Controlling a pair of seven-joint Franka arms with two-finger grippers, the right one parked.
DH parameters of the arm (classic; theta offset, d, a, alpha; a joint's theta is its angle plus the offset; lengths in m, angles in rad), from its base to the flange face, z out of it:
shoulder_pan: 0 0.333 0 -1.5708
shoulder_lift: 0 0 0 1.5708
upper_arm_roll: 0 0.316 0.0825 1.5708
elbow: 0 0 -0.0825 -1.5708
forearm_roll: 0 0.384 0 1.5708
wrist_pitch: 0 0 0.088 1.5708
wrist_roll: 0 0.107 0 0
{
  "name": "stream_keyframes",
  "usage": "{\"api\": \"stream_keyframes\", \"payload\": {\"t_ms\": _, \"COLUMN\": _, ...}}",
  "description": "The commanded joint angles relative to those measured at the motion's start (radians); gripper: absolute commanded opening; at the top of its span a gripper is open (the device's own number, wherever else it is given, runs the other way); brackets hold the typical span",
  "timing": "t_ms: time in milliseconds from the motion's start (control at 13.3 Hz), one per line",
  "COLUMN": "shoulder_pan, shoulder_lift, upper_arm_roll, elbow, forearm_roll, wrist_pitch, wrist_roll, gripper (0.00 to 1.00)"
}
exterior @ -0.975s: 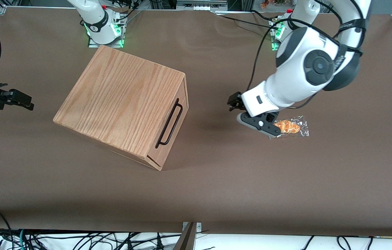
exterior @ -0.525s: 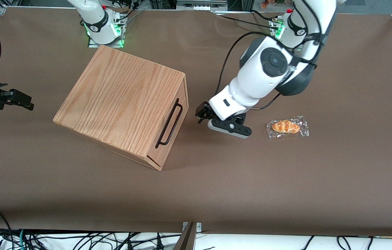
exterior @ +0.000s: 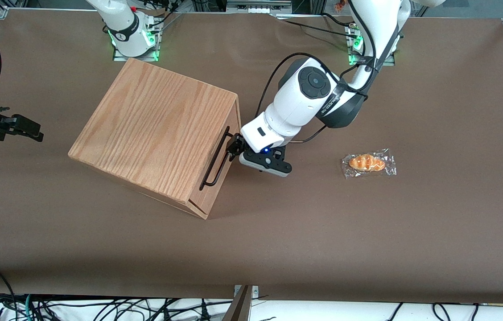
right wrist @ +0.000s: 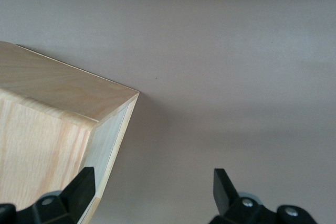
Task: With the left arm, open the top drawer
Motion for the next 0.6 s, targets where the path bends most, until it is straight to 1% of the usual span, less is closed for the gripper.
{"api": "stream_keyframes", "payload": {"t_ms": 0, "shoulder_pan": -0.034, "shoulder_lift": 0.036, "upper_arm_roll": 0.013, "elbow": 0.043, "forearm_roll": -0.011, "wrist_pitch": 0.014, "wrist_roll": 0.002, "gripper": 1.0}}
{"api": "stream_keyframes", "payload": {"t_ms": 150, "shoulder_pan": -0.042, "shoulder_lift": 0.043, "upper_arm_roll": 0.013, "elbow": 0.042, "forearm_roll": -0.011, "wrist_pitch": 0.052, "wrist_roll": 0.002, "gripper": 1.0}}
{"api": "stream_keyframes", "payload": {"t_ms": 525, "shoulder_pan": -0.048, "shoulder_lift": 0.066, "upper_arm_roll": 0.014, "elbow": 0.042, "forearm_roll": -0.003, "wrist_pitch": 0.06, "wrist_roll": 0.003, "gripper": 1.0}}
